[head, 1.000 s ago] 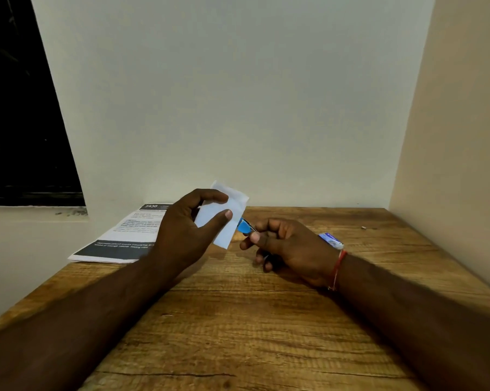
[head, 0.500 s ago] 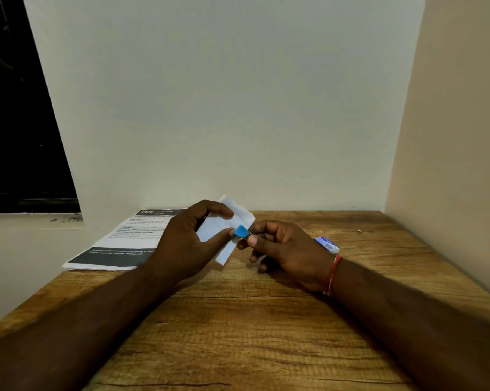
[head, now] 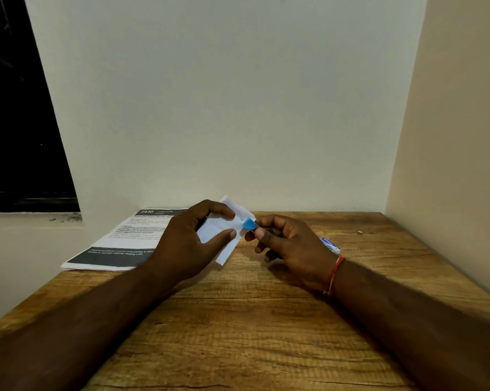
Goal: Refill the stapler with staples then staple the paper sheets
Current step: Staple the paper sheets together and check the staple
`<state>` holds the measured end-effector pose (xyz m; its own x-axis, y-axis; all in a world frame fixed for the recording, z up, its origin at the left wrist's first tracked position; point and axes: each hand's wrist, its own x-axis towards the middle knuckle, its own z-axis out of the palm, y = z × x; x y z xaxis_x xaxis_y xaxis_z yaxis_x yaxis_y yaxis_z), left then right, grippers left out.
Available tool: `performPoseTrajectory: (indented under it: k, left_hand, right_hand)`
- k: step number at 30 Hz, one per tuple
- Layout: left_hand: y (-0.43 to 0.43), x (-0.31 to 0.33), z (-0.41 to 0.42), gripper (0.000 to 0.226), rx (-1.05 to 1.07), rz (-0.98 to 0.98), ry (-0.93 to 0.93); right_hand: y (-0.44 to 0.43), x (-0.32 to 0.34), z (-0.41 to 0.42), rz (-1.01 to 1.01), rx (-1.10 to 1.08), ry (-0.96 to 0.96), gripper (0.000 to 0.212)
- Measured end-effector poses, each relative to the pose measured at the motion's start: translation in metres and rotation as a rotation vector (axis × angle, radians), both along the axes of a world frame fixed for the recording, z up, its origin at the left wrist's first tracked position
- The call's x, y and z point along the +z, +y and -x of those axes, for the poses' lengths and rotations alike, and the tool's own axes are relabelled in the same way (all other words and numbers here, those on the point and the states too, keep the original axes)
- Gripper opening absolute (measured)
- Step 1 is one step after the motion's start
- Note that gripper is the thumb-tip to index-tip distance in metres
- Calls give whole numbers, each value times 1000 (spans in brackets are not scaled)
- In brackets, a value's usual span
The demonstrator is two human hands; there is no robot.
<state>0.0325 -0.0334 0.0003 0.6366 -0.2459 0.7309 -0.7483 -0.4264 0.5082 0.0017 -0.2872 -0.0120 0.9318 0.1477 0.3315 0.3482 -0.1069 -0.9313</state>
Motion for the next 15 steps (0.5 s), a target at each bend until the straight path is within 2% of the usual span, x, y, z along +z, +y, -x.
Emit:
performPoseTrajectory:
  k: [15]
  left_hand:
    - [0, -1, 0, 34, -10, -35, 50]
  right_hand:
    - [0, 2, -3, 74, -91, -63, 14]
